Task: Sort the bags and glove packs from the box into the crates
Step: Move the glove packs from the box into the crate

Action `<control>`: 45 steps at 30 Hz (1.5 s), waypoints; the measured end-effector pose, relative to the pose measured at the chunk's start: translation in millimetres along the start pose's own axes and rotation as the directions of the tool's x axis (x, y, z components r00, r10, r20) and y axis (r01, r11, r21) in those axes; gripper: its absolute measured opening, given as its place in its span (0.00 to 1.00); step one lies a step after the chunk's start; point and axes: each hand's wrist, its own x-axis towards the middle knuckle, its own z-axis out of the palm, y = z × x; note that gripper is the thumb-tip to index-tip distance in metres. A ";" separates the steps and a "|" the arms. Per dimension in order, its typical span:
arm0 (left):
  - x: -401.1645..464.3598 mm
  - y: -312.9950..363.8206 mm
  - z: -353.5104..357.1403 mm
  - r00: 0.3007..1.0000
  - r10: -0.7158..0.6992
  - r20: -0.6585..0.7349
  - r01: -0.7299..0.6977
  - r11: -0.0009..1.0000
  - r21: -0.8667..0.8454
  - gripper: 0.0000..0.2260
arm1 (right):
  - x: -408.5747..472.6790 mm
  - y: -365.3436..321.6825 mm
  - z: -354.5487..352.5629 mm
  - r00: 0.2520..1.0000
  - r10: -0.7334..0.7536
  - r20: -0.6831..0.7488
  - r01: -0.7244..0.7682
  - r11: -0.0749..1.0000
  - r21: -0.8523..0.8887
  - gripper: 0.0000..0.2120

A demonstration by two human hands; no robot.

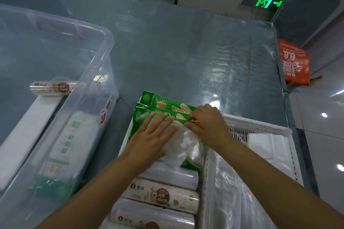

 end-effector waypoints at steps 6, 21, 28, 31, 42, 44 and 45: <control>1.6 -3.6 16.0 0.979 0.018 0.201 -0.004 0.998 -0.068 0.47 | -24.4 -9.2 1.8 0.994 -0.084 -0.074 0.073 0.987 -0.144 0.32; -2.2 -3.2 4.2 0.965 -0.111 0.236 0.137 0.986 -0.097 0.43 | -45.5 -23.1 13.4 0.993 -0.034 0.114 0.059 0.974 -0.221 0.37; -10.2 -3.4 -65.6 0.961 -0.241 0.135 0.263 0.947 -0.183 0.32 | -44.5 -46.8 -13.7 0.990 0.044 -0.136 -0.064 0.987 -0.148 0.19; -15.5 5.3 -109.7 0.949 -0.312 0.039 0.308 0.898 -0.315 0.26 | -43.2 -69.0 -35.1 0.975 0.031 -0.222 -0.066 0.986 -0.153 0.19; -129.8 -110.8 -218.6 0.931 -0.274 -0.242 0.225 0.951 -0.212 0.18 | -13.2 -228.6 -75.9 0.873 0.001 -0.488 -0.081 0.986 -0.144 0.11; -158.0 -141.6 -219.3 0.928 -0.292 -0.230 0.242 0.944 -0.222 0.18 | -0.4 -267.1 -63.2 0.860 0.030 -0.509 -0.116 0.984 -0.137 0.09; -171.3 -157.0 -217.8 0.926 -0.303 -0.223 0.253 0.941 -0.226 0.17 | 5.7 -286.1 -54.6 0.856 0.049 -0.515 -0.134 0.982 -0.129 0.08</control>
